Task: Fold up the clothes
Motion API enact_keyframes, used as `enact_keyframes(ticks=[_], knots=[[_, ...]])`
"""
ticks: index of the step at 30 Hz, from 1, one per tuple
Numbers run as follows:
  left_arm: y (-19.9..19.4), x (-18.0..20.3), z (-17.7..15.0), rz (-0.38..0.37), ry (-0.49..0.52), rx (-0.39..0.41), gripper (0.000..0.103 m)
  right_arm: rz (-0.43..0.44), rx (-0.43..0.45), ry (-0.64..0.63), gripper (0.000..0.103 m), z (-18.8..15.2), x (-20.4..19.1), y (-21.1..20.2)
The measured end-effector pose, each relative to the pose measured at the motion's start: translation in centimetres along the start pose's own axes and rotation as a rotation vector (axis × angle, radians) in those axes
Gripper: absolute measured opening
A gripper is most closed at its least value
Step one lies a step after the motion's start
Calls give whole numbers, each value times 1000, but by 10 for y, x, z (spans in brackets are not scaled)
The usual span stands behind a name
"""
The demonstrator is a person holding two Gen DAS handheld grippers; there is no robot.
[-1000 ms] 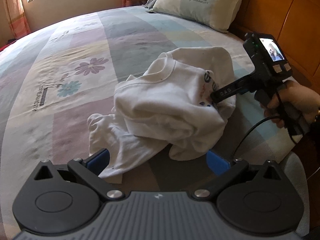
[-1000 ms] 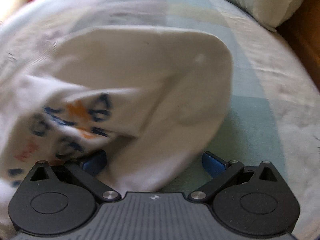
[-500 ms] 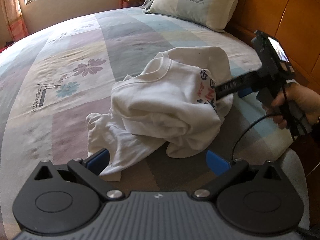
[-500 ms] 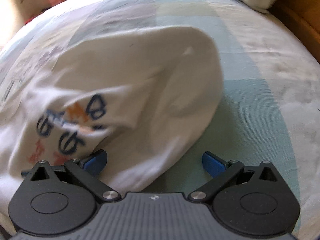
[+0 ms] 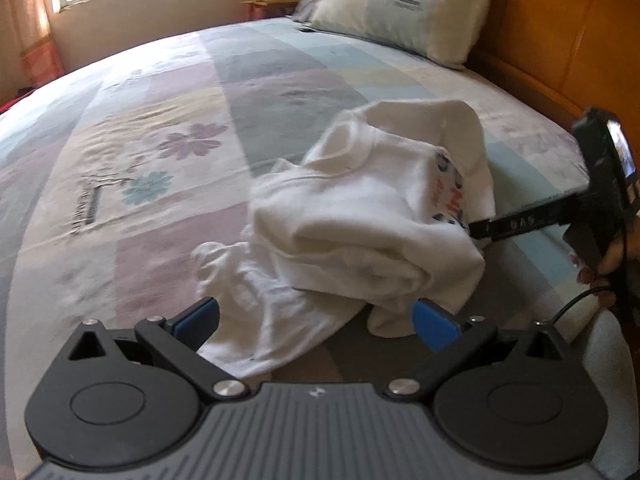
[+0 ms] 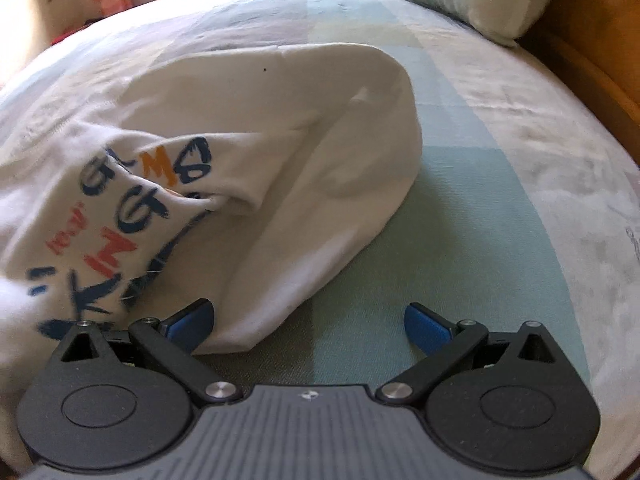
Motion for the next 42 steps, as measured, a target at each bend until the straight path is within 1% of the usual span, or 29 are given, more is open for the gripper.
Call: enact_keyframes(ticks=[2,6,8,10,15,20,23,30,35,38,41,42], knots=[[10,9,3,-19,41,0,102,23,17,18,103,-6,-2,-11],[35,20,18,6,109,9,102,61,37,36,103,-21,-7,-29],[43,16,32,24,115,30,103,77,45,35,103,-29,-11,-37],[49,10,46,39,114,34,103,90,50,25,103,-34,-15,-44],[57,-9,79,107,134,85,103,106,63,4,103,-40,-23,-56],[84,-32,111,157,123,52,103,133,72,17,103,-36,-26,-59],[96,-34,119,163,122,43,103,147,62,9,103,-38,-30,-58],[61,-34,91,115,143,57,102,191,40,-41,103,-42,-50,-62],[37,-35,71,83,159,67,102,218,52,-75,103,-41,-68,-69],[33,-38,53,113,192,65,102,259,59,-105,103,-40,-86,-79],[41,-42,44,142,193,54,102,293,69,-152,103,-40,-106,-90],[45,-42,42,145,197,62,102,301,73,-167,103,-39,-112,-93]])
Point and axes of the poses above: each gripper's, at about its wrist camera, not at the fingertips, and y roughly the way its jaws point, x to its right, z to its top, the point moved 4 cm from there along y, roughly the way its jaws point, and after that the axes turned 7 degrees about z, right-handed, at the moved point
